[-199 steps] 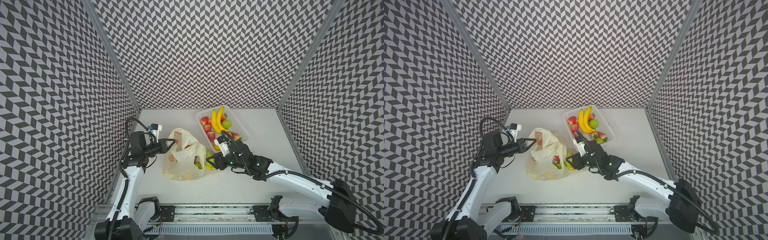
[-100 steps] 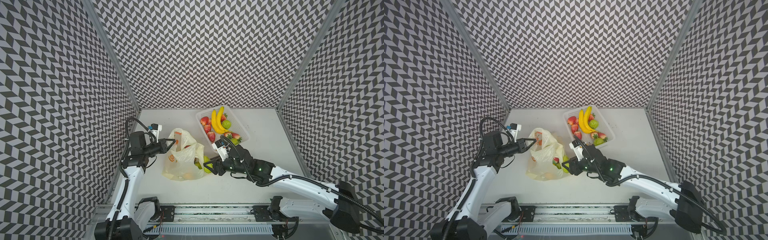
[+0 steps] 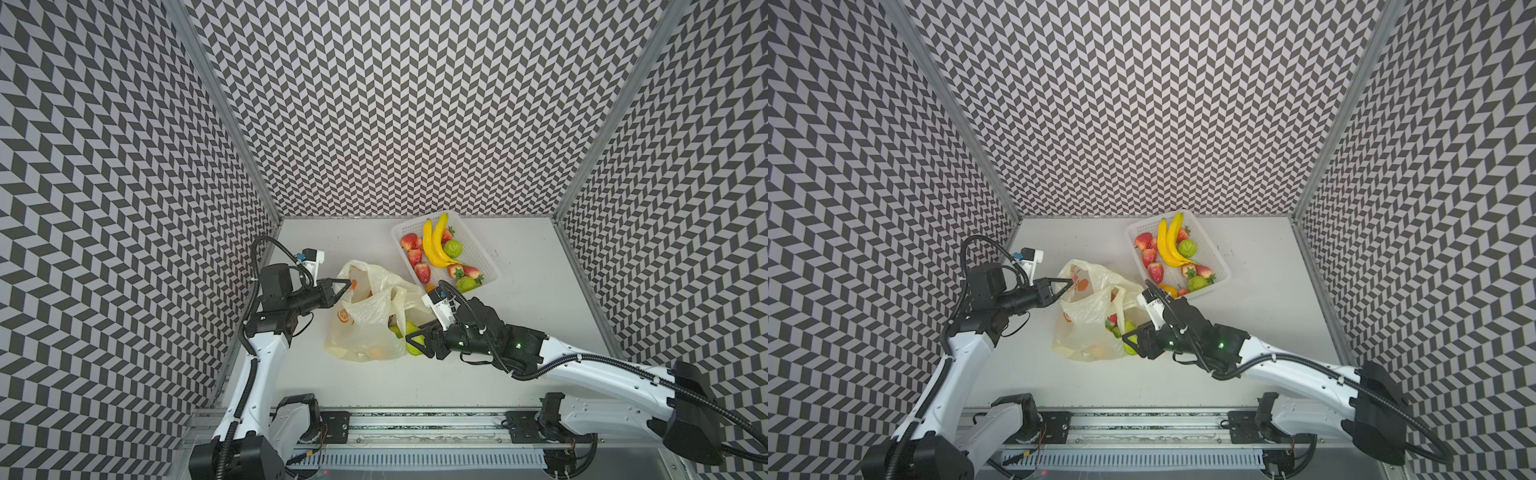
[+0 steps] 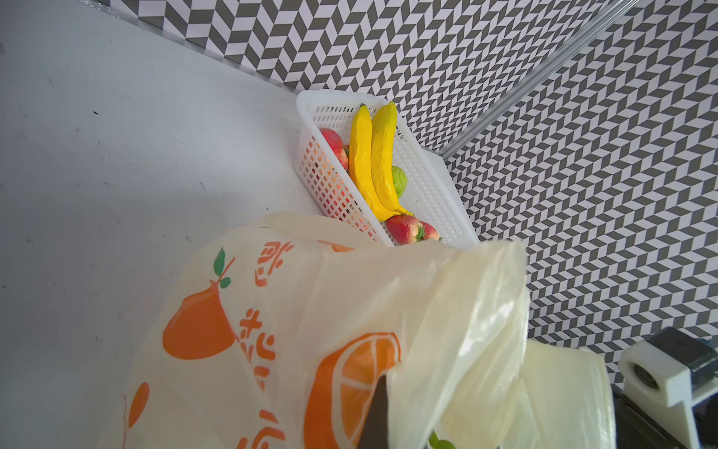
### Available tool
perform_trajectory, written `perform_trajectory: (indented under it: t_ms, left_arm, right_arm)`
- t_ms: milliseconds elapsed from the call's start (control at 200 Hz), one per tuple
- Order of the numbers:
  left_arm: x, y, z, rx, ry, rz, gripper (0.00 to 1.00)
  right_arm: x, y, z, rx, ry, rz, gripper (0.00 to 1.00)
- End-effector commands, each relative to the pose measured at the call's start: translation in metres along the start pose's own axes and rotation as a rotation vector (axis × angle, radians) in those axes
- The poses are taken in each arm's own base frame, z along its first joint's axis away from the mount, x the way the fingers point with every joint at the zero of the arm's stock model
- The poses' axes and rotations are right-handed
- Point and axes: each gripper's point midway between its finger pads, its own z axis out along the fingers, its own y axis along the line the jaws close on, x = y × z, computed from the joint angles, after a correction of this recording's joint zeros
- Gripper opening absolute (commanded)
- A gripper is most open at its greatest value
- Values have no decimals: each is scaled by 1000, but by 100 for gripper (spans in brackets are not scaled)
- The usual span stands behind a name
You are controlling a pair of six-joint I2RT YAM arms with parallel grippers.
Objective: Place the fake fruits into the plastic bag and tie a complex knot
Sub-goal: 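Carry the green pear with the right gripper into the bag mouth, then lower the pear into the bag and open the right gripper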
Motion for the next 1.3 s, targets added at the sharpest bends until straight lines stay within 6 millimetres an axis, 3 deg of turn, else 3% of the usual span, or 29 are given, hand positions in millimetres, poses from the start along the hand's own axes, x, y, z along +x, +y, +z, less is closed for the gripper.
perform_trajectory:
  t_ms: [0,240,481,751,961,1132,1297]
  left_arm:
    - [4,-3,1,20,13,21,0]
    - [8,-7,0,37,27,41,0]
    - [6,-11,-1,51,25,53,0]
    - [6,-17,0,80,28,67,0]
    - [7,-23,2,100,33,80,0]
    - [4,-24,2,96,23,81,0]
    - [0,-23,1,85,7,78,0]
  right_arm:
    - [-12,9,-6,-54,-82,11,47]
    - [-30,-26,-9,-5,-114,-3,48]
    - [-66,-57,-7,84,-179,-59,48]
    - [-76,-63,28,91,-138,-102,47]
    - [-90,-42,56,41,-192,-147,48]
    - [-88,-15,87,-50,-160,-170,49]
    - [-84,-5,102,-84,-115,-186,61]
